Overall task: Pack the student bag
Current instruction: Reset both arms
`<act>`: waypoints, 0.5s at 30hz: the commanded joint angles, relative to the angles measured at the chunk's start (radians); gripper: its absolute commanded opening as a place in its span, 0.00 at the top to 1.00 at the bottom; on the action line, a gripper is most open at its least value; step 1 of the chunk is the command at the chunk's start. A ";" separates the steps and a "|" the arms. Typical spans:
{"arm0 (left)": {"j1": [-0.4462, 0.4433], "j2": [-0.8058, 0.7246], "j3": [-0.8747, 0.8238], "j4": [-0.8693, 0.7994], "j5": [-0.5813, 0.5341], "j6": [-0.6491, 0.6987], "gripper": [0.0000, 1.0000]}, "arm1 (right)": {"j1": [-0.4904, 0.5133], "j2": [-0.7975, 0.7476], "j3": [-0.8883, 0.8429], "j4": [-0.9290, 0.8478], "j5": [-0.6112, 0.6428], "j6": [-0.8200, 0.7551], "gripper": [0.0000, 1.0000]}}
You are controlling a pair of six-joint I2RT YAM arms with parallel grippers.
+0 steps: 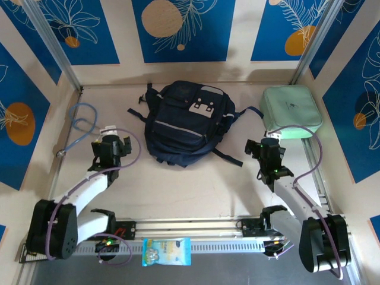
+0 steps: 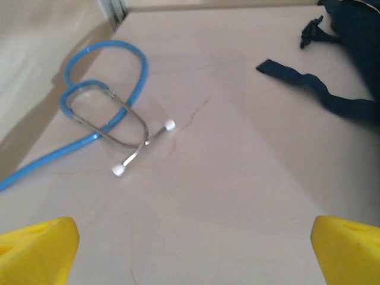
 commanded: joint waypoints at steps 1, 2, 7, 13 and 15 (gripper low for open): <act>0.036 0.068 -0.050 0.306 0.055 0.128 0.01 | -0.028 0.028 -0.022 0.237 -0.034 -0.055 0.01; 0.036 0.102 -0.065 0.359 0.075 0.138 0.01 | -0.039 0.049 -0.032 0.268 -0.047 -0.064 0.01; 0.056 0.248 -0.112 0.616 0.187 0.134 0.01 | -0.072 0.164 -0.040 0.413 -0.129 -0.121 0.01; 0.077 0.333 -0.107 0.673 0.292 0.146 0.01 | -0.086 0.313 -0.030 0.579 -0.238 -0.178 0.01; 0.089 0.349 -0.116 0.702 0.316 0.135 0.01 | -0.089 0.334 -0.027 0.608 -0.267 -0.187 0.01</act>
